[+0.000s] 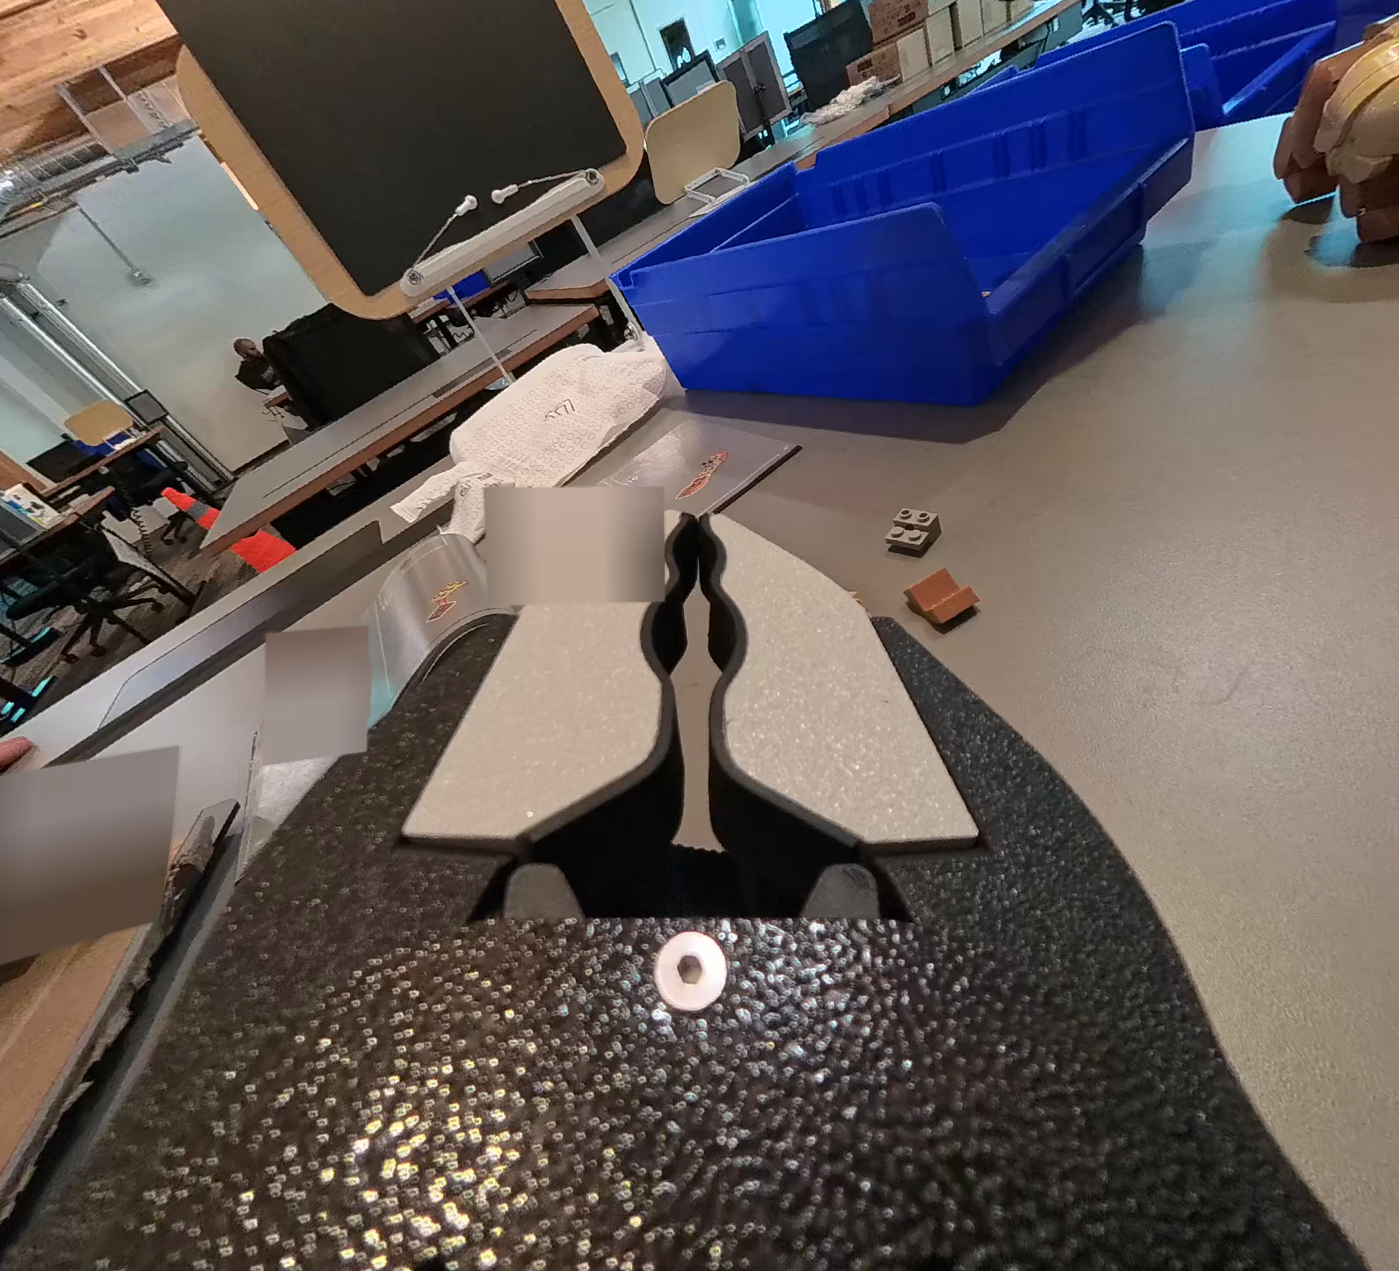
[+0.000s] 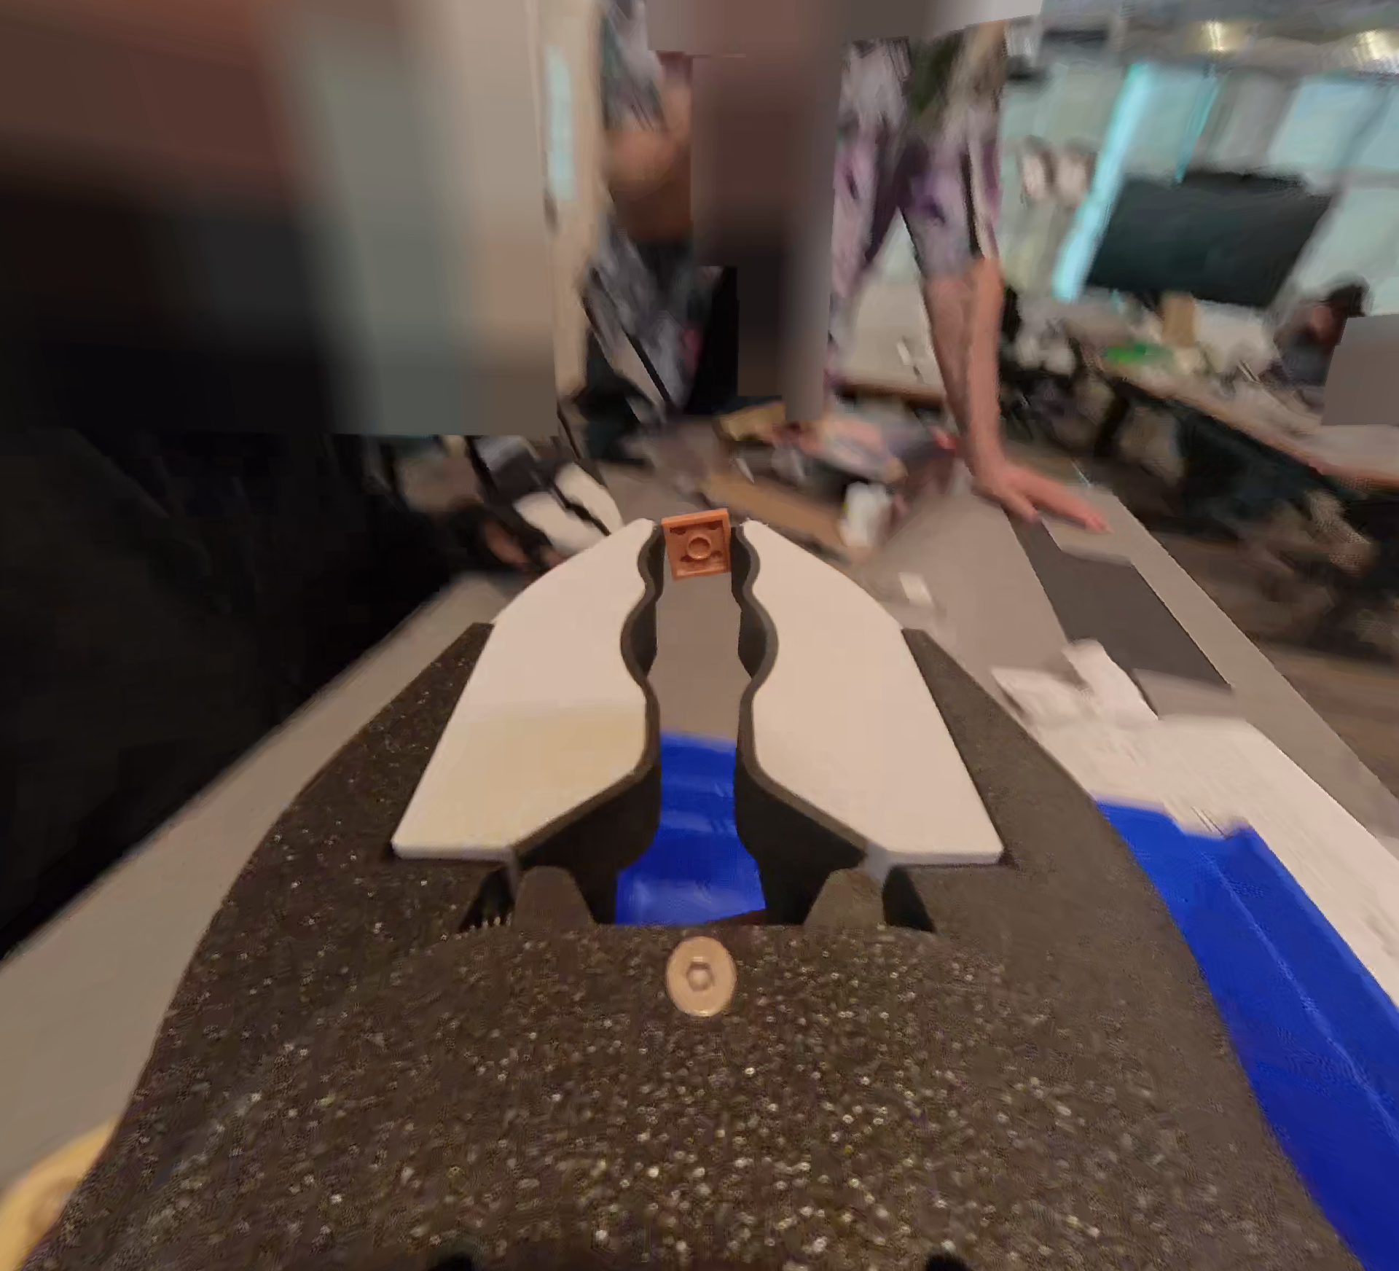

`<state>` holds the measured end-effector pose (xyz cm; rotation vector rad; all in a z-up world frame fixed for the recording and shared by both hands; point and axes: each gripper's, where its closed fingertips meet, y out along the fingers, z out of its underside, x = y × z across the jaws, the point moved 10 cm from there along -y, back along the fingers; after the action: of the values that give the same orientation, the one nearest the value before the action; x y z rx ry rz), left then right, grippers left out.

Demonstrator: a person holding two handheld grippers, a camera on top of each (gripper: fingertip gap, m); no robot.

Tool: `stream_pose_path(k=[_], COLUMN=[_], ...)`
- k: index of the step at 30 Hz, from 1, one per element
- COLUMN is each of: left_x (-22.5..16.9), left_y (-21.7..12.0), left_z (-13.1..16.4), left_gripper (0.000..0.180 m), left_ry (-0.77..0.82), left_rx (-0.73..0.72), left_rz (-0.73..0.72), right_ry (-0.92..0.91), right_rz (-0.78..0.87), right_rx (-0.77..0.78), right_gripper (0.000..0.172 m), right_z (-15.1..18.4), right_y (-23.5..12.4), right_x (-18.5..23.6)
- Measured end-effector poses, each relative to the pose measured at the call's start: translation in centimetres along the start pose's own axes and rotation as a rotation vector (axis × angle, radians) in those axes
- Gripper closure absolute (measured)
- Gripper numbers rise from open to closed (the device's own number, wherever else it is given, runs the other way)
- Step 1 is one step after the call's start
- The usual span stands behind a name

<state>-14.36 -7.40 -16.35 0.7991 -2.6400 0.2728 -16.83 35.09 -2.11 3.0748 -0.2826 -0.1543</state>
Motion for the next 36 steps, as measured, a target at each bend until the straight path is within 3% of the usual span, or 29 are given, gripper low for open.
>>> stream_pose_path(k=[3,6,12,19,27,36], left_x=[0.0,0.0,0.0,0.0,0.0,0.0], left_y=[0.0,0.1,0.0,-0.1,0.0,0.0], left_z=[0.0,0.0,0.1,0.0,0.1,0.1], left_gripper=[0.18,0.18,0.18,0.18,0.18,0.18], left_ry=[-0.001,0.0,-0.001,-0.008,-0.01,-0.007], left_rx=[0.002,0.004,0.003,-0.003,-0.001,0.005], left_rz=[0.002,0.005,0.004,0.009,0.012,0.008], right_ry=[-0.113,-0.153,-0.085,-0.057,-0.04,-0.066], right_rz=[0.195,0.232,0.097,0.059,0.068,0.044], right_rx=[0.508,0.986,1.32,1.468,1.444,1.549], right_gripper=[0.155,0.155,0.155,0.154,0.145,0.146], right_z=[2.1,5.2,10.9,14.6,13.3,14.1], right_y=[0.9,2.0,5.0,5.7,4.1,3.2], right_x=[-1.4,-2.9,-4.9,-5.3,-6.2,-7.9])
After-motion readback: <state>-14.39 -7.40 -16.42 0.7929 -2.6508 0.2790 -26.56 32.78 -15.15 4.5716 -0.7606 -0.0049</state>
